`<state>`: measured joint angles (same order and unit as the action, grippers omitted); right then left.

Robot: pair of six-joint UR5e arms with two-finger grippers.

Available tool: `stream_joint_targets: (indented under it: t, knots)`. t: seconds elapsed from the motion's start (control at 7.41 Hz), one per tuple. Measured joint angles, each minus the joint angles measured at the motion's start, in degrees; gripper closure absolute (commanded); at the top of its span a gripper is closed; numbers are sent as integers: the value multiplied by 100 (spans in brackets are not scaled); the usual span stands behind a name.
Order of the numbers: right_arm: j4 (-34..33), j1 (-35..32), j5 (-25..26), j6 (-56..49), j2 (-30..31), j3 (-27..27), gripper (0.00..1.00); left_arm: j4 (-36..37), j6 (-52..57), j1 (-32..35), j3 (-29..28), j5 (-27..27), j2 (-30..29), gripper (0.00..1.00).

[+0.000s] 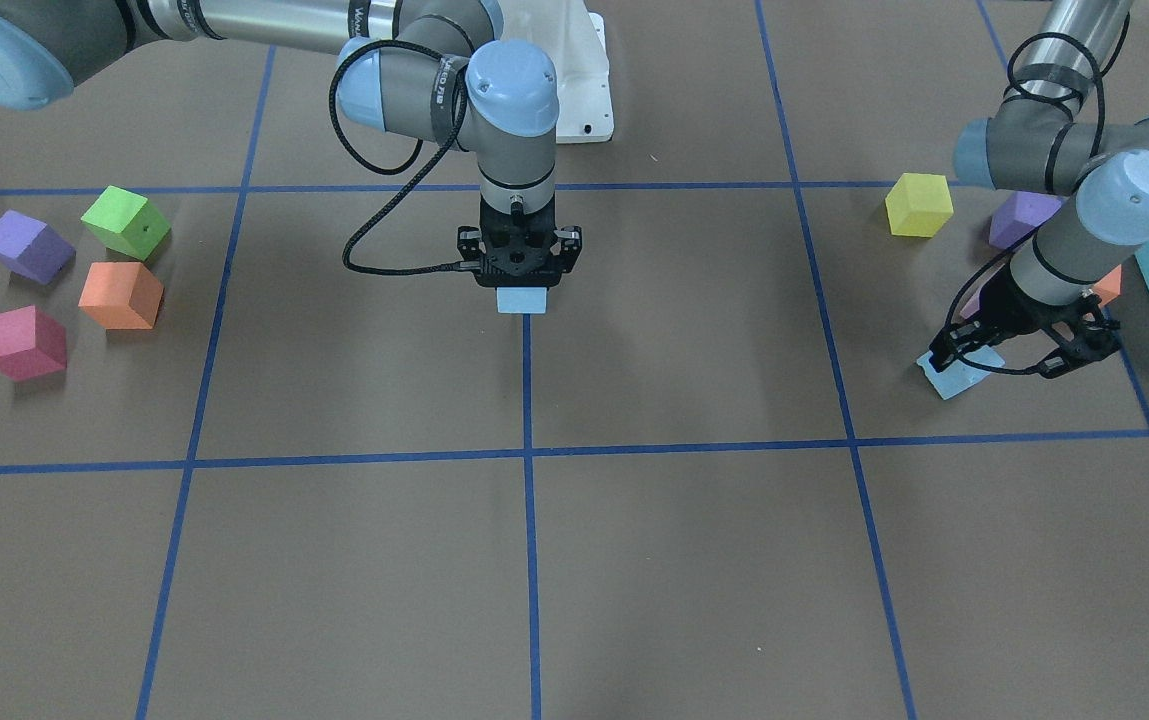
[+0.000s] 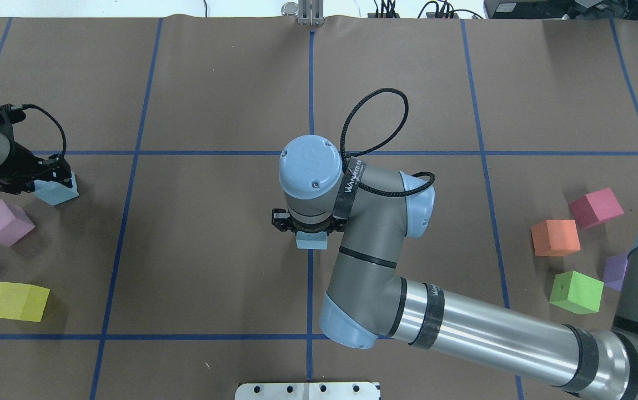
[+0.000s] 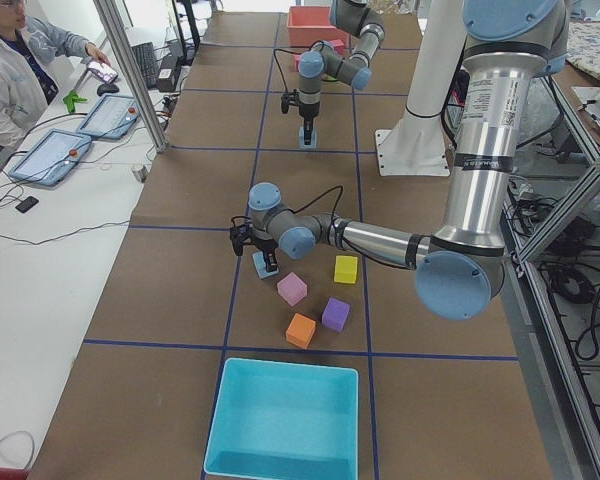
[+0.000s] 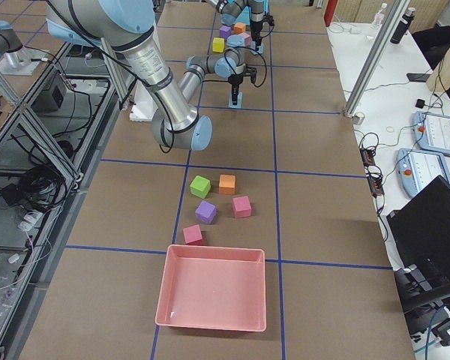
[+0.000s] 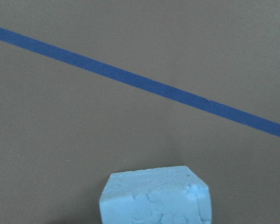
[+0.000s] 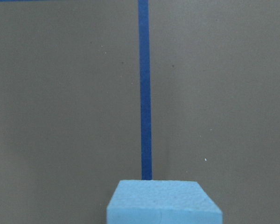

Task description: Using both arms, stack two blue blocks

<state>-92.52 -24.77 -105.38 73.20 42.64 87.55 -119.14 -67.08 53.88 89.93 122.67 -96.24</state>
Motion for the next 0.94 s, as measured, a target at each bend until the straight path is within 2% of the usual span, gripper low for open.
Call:
stream_joint_targets:
  t: [0.54,0.67,0.81,0.94]
  knots:
    - [135,25,8,8,5,-86,37,56,-14,2,331,10,-7,48]
    - [137,31,8,17,-5,-88,32,69,-30,2,412,11,-24,48]
    - [138,36,8,30,-13,-88,0,80,-54,2,483,10,-42,48]
    - [145,39,8,33,-16,-89,0,115,-71,0,568,6,-57,48]
